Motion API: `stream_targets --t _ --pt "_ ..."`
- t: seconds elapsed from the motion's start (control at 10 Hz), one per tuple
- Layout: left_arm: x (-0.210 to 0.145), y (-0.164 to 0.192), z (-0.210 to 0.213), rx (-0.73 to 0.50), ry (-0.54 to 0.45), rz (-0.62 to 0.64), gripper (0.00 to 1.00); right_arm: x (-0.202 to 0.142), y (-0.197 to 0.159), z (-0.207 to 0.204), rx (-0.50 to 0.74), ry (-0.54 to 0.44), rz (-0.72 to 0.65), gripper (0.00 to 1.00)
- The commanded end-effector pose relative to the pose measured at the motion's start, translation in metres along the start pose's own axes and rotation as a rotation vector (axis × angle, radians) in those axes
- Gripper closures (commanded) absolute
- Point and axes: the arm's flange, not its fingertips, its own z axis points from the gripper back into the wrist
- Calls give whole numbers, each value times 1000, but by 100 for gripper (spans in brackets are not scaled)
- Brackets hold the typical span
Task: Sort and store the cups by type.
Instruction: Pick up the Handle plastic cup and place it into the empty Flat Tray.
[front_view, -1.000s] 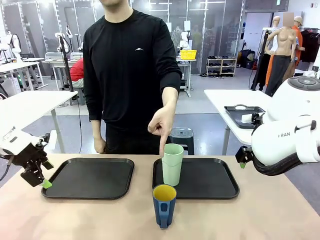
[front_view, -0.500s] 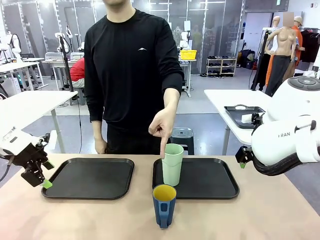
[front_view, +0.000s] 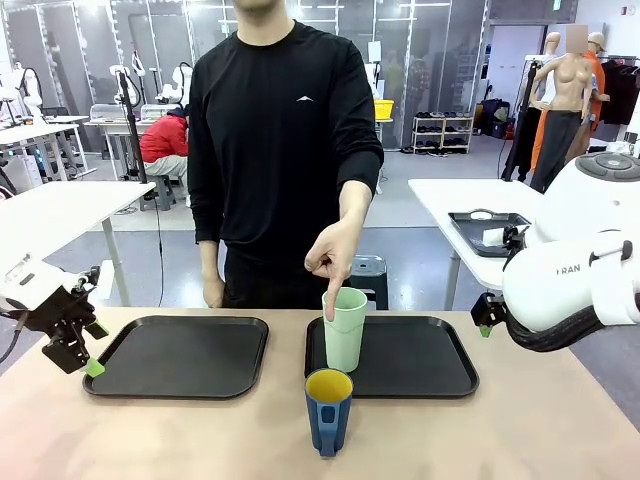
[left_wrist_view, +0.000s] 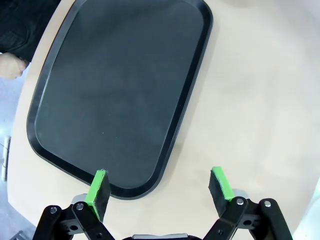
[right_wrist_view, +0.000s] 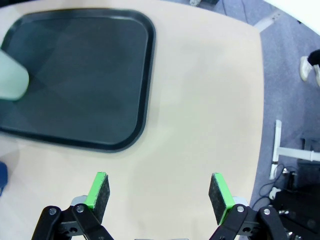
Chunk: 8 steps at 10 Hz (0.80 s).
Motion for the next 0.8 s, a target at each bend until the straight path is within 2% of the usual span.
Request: stream_targets --t 0.0,0.3,0.5,0.6,0.7 --pt "-1 1 -4 16 -9 7 0 -14 -8 1 -22 82 182 0" --pt "-1 1 -4 16 -9 7 0 -32 -4 1 -51 175 464 0" --pt "-1 1 -4 16 -9 7 0 -38 -3 -4 -70 222 564 0" --pt "-1 1 -4 16 -9 7 0 -23 3 -6 -47 203 437 0" --pt "-1 1 -4 16 -9 7 0 -23 3 -6 -47 203 437 0"
